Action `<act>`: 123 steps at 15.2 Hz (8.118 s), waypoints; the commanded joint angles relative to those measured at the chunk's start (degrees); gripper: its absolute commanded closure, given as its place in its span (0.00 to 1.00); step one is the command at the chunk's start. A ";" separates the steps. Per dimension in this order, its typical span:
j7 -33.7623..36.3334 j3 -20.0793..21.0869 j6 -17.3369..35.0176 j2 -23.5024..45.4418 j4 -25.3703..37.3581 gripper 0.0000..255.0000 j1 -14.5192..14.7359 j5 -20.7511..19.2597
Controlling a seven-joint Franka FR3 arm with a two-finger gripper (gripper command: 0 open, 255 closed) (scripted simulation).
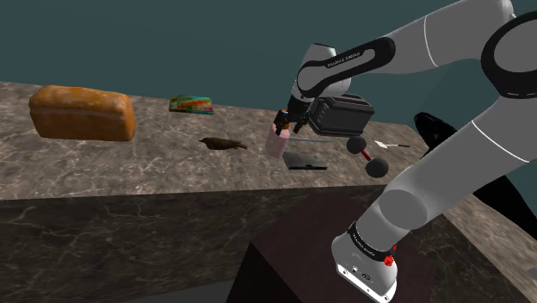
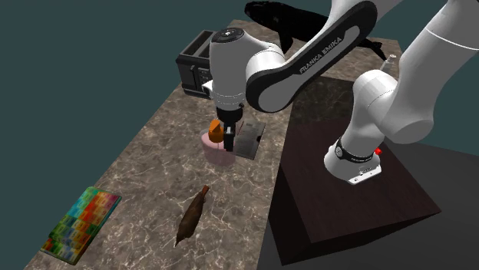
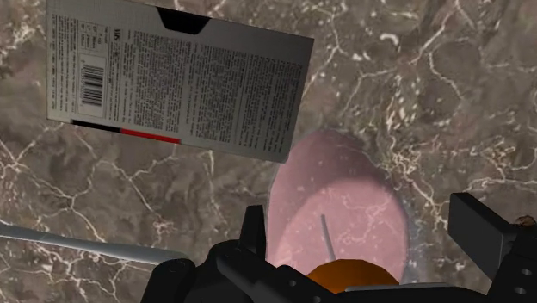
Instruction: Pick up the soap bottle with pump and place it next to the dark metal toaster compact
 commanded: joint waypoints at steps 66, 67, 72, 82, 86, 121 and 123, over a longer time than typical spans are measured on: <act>1.46 0.65 -34.04 -9.35 24.76 1.00 -0.08 -0.88; 1.48 0.65 -34.81 -9.29 25.60 1.00 -0.07 -0.87; 1.53 0.68 -38.65 -8.78 29.95 1.00 -0.04 -0.83; -10.26 -6.96 -39.52 2.58 41.93 1.00 -4.08 -0.81; -15.54 -9.91 -40.71 9.10 49.34 1.00 -6.26 0.54; -27.06 -13.86 -25.20 25.25 48.74 1.00 -12.27 6.05; -27.19 -13.81 -23.76 25.51 47.54 1.00 -12.25 6.19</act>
